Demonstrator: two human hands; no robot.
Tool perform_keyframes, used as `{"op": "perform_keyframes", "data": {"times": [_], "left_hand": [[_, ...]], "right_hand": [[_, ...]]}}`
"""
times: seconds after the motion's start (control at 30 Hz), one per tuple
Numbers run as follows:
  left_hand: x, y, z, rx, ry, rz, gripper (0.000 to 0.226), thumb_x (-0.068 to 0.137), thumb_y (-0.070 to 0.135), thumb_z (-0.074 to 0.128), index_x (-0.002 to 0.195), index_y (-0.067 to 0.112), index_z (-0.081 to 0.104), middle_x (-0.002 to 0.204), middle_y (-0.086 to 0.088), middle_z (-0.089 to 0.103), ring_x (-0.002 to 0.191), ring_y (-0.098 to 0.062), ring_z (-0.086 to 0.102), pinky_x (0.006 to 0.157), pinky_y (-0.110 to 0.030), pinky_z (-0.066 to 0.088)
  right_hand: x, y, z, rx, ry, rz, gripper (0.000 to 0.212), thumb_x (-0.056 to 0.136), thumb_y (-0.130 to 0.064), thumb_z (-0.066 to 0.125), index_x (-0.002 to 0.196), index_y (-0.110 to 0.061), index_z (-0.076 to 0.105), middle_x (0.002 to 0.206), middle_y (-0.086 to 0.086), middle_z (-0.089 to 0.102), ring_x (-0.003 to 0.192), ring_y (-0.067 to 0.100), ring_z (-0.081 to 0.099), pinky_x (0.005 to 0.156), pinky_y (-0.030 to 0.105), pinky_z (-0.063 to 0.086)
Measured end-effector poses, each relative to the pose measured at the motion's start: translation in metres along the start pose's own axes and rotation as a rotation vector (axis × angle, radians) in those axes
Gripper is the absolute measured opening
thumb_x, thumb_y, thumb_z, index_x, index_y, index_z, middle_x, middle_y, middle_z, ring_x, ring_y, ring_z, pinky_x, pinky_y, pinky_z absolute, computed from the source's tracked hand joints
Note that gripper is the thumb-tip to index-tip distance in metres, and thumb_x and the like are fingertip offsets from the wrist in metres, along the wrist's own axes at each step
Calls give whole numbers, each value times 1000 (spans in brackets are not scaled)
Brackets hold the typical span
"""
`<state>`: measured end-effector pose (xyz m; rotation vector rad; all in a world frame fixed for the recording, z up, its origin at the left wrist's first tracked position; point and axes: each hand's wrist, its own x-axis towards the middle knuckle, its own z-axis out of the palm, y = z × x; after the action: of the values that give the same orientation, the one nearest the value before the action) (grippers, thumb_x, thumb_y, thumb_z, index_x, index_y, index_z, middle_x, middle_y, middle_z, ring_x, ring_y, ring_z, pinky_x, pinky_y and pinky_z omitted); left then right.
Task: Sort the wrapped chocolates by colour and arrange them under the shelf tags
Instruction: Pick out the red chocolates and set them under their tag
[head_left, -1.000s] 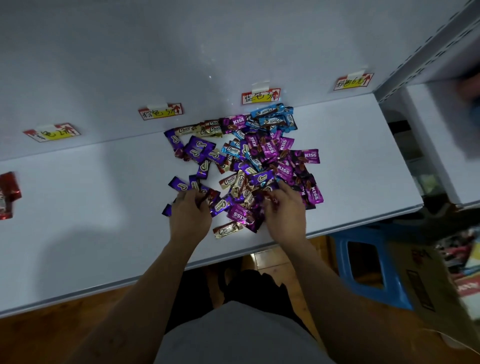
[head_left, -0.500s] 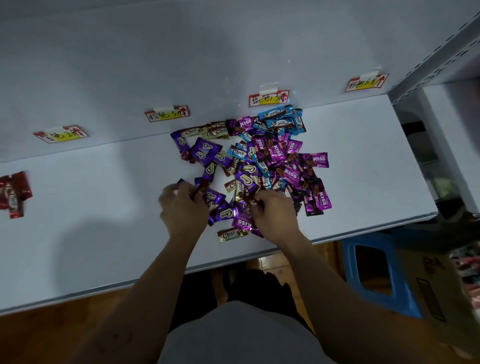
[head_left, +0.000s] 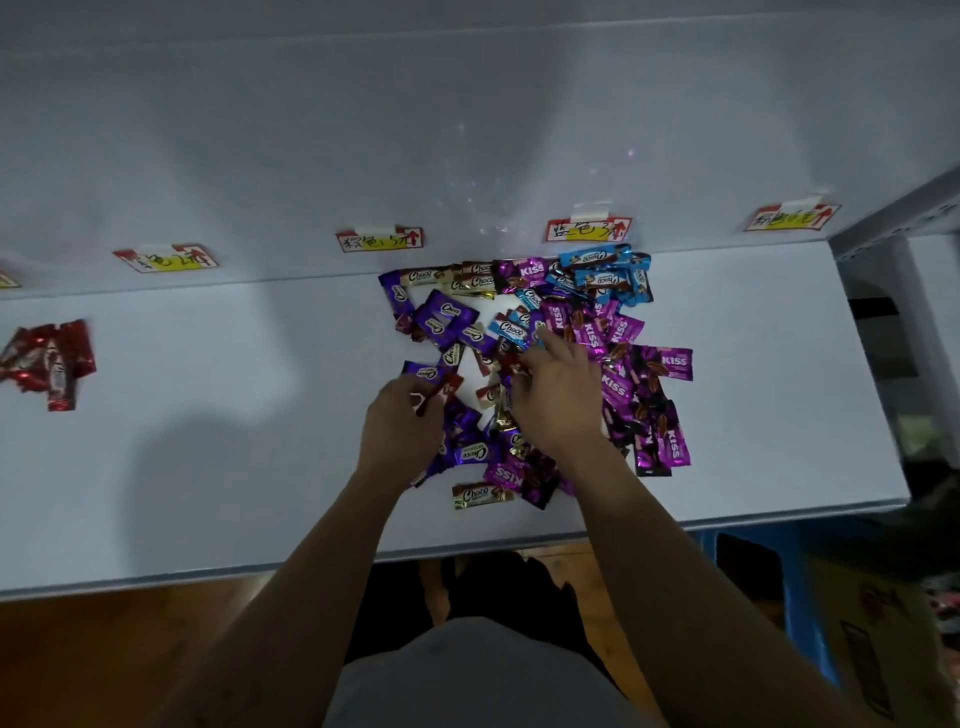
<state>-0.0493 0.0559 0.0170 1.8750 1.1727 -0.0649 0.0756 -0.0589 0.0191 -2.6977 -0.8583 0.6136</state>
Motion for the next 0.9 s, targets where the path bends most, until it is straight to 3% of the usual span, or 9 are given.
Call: {"op": "perform_keyframes", "data": {"times": [0.1,0.2,0.3,0.37,0.5,0.6,0.7,0.8,0.9], "left_hand": [[8,1,-16,-25,58,-6,6,96,20,55,99,16,57,87,4,62,68,-5,56,53,-14,38],[16,3,-30,-38,67,-8,6,96,22,55,100,17,56,86,4,64,73,-7,58,56,-16,38],[22,5,-42,-31,91,11,4,96,22,55,98,18,56,88,4,64,68,-2,56,52,-12,38],[25,4,-48,-22,88,17,3,96,21,55,96,18,55,89,6,61,63,-3,55,47,-7,37],[31,6,-51,-34,79,40,2,96,20,55,94,19,55,90,8,59,66,-2,56,51,-12,37],[39,8,-52,-40,85,67,2,95,20,57,94,18,56,85,8,60,69,-1,56,56,-14,38],[46,6,-57,-4,110,117,5,93,19,59,92,15,58,76,6,58,68,-8,56,59,-15,41],[52,3,-63,41,72,210,9,93,17,59,100,12,60,80,6,59,73,-11,58,60,-14,40],[53,0,-67,3,4,206,20,94,19,58,112,14,61,94,5,63,82,-12,61,68,-19,44]], "right_hand": [[14,-20,11,-56,-98,-158,39,95,-34,50,129,-17,55,158,5,21,145,26,15,115,50,13],[27,-39,27,-134,-249,-258,46,92,-29,55,136,-16,50,157,9,25,148,24,9,119,52,3],[35,-50,23,-177,-241,-207,35,90,-28,53,120,-11,59,130,10,56,133,29,38,118,50,12],[34,-49,14,-170,-198,-97,33,90,-34,52,112,-11,60,118,11,61,123,31,46,113,48,22],[32,-44,11,-117,-152,-72,42,91,-32,51,127,-12,55,140,11,47,133,30,35,112,48,24],[46,-59,19,-124,-204,-202,52,93,-33,51,142,-17,43,159,7,18,147,26,12,118,51,9],[62,-75,29,-188,-281,-284,47,93,-28,53,137,-14,48,161,8,11,149,24,3,117,56,3],[67,-81,35,-224,-364,-215,48,91,-26,55,137,-16,49,159,6,21,147,23,11,117,56,6],[52,-73,35,-174,-285,-71,34,89,-25,55,122,-15,59,131,9,55,127,27,45,112,50,27]]}}
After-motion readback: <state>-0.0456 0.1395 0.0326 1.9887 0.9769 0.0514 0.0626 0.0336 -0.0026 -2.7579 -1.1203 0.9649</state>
